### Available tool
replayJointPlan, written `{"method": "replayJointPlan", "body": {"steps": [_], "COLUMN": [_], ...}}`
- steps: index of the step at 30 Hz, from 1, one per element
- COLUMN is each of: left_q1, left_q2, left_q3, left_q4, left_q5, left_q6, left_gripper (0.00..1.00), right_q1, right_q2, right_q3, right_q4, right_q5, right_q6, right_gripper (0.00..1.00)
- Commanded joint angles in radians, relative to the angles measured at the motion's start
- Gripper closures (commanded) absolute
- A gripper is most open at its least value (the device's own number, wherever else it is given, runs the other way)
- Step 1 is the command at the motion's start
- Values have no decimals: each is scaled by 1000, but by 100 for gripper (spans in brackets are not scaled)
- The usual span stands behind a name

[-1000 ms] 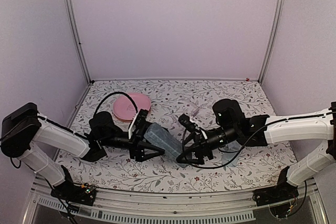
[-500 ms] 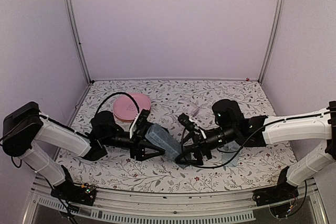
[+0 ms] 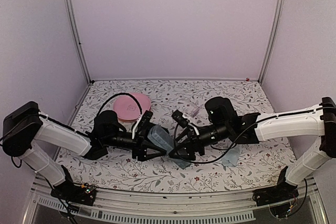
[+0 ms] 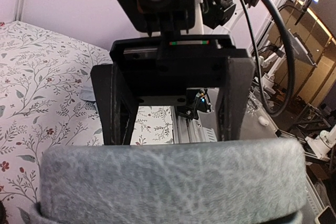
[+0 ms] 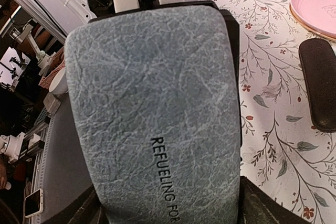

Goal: Organize the sunglasses
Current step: Open the sunglasses case, then pass from the left arm to the right

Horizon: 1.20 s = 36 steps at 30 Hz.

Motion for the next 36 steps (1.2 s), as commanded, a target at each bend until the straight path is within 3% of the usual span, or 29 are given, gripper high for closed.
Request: {"method": "replayJointPlan", "body": {"steps": [1, 6, 11, 25, 31, 36], "left_q1": [1, -8, -18, -55, -55, -56], "left_q2": [-6, -5, -2, -4, -17, -22], "left_q3": [36, 43, 26, 4, -22, -36], "left_q4": [-17, -72, -97, -118, -86, -66], "left_q5": [3, 32, 43, 121, 140, 148], "left_q6": [35, 106, 176, 302, 308, 309], "left_gripper": [100, 100, 100, 100, 100, 100], "right_q1": [9, -2, -43, -220, -271, -279], "right_q2": [32, 47, 48, 85, 79, 73], "right_q3": [39, 41, 6, -189, -249, -258], "right_q4": [-7, -9, 21, 228, 260, 258], "right_q5": [12, 12, -65, -262, -238, -230], "right_q6": [-2, 25, 93, 434, 521, 529], "right_gripper": [29, 56, 63, 62, 47, 42]}}
